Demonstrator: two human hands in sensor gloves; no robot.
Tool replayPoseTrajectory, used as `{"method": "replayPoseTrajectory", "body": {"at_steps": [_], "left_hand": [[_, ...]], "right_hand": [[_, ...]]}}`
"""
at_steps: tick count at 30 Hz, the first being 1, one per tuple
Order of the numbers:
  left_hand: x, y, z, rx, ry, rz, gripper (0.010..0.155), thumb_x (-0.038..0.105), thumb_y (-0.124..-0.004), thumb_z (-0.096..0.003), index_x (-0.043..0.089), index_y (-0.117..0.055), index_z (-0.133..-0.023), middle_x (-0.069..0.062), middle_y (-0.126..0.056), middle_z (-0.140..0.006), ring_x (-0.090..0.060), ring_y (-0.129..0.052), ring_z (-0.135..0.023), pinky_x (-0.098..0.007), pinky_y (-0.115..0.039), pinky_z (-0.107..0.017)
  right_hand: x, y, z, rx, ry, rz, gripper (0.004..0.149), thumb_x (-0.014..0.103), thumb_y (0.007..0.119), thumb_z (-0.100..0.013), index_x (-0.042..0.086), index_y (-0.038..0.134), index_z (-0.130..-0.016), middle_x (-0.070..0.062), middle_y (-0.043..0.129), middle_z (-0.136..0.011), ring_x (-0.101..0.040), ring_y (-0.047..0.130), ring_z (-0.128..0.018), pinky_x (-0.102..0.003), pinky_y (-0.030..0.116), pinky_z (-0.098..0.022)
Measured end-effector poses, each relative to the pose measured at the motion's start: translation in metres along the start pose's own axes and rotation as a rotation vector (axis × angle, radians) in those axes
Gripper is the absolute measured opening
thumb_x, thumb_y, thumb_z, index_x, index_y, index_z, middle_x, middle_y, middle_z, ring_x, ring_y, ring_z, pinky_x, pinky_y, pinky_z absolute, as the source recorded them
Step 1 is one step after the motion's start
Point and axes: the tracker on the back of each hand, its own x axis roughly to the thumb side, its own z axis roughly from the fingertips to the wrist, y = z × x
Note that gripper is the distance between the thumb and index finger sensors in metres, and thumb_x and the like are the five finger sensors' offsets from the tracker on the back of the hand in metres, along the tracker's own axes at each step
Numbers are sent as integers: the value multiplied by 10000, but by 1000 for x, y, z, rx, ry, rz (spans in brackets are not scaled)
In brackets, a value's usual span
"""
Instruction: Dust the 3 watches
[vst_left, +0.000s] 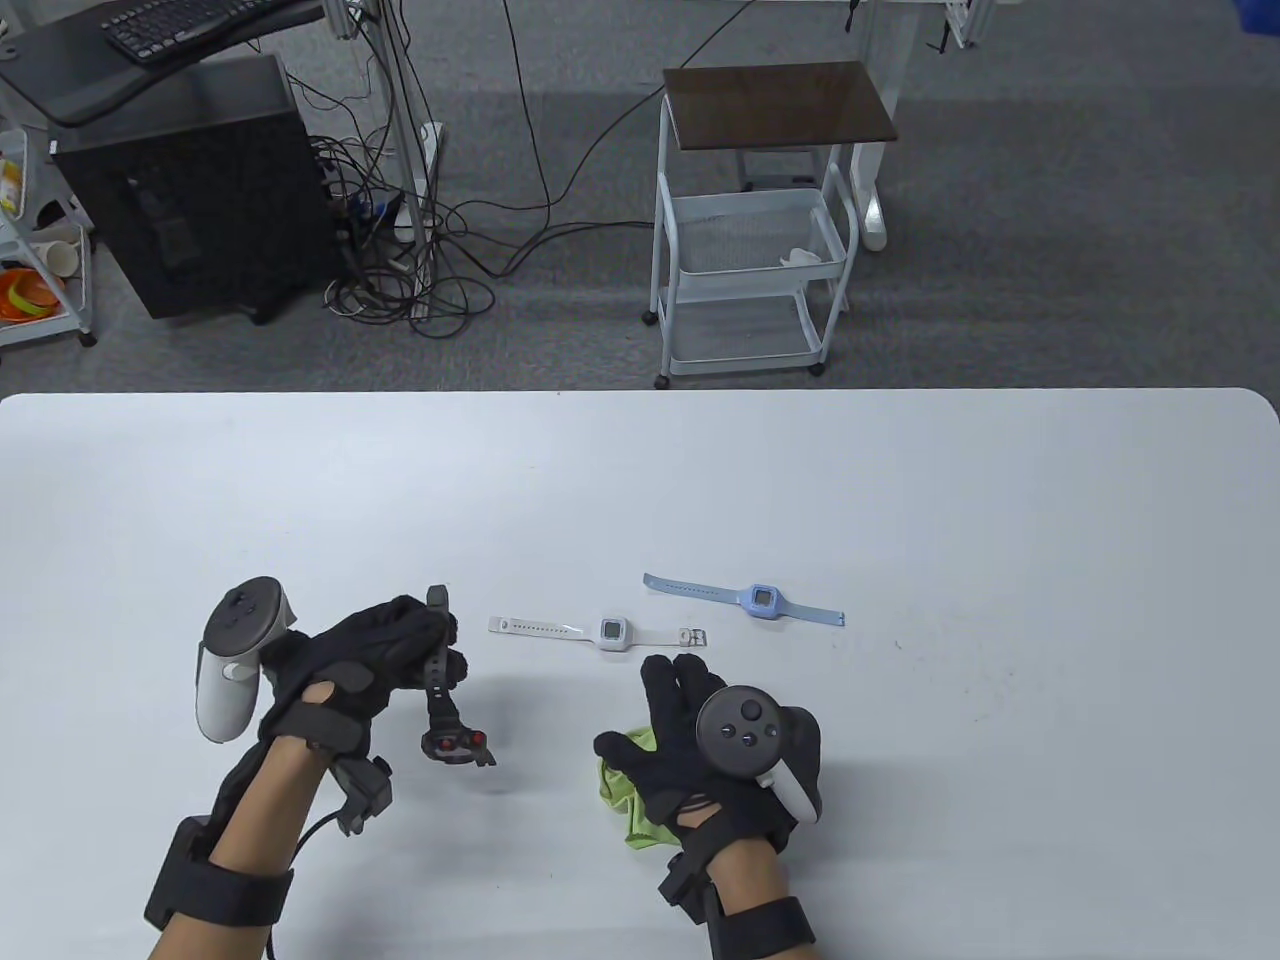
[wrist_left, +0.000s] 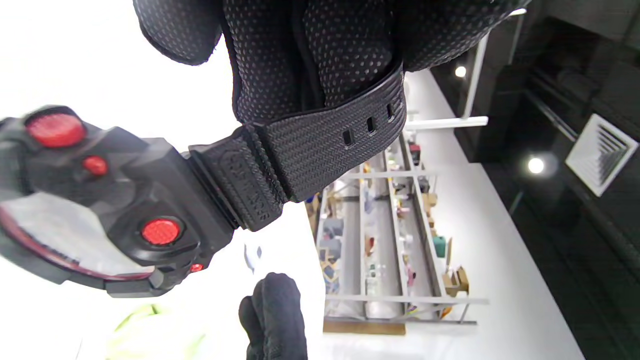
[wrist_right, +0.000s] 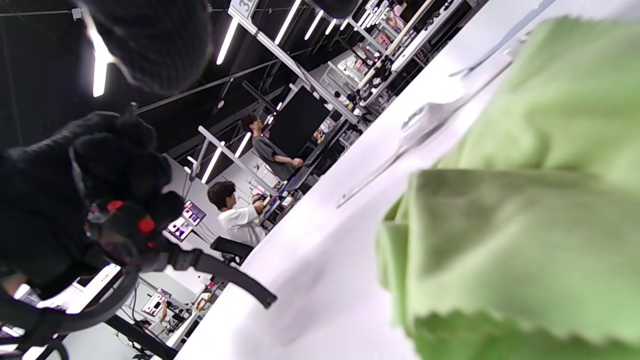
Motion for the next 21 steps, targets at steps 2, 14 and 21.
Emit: {"method": "replayPoseTrajectory", "body": {"at_steps": [2, 14, 21], "left_hand": [[-4, 4, -8, -2, 25, 20, 434, 459, -696, -617, 134, -746, -900, 48, -971, -671, -218, -959, -792, -534, -703, -654], [-11, 55, -57, 189, 176, -77, 437, 465, -680, -619, 148, -731, -916, 49, -960, -702, -230, -949, -813, -542, -688, -669], [-22, 73, -84, 288, 230, -224, 434, 462, -678, -618, 158, -722, -926, 52, -954, -715, -227, -938, -827, -540, -670, -684]], "right_hand": [[0, 0, 0, 4, 0, -5, 945, 663, 720, -413, 78, 337, -1049, -339, 222, -1053, -657, 280, -898, -825, 85, -467], [-2, 0, 0, 3, 15, -37, 927, 655, 707, -422, 69, 353, -1048, -346, 226, -1050, -662, 289, -893, -827, 88, -461], [-2, 2, -1, 17, 18, -47, 916, 649, 702, -427, 67, 360, -1047, -348, 227, -1049, -662, 291, -892, -827, 87, -460]]}}
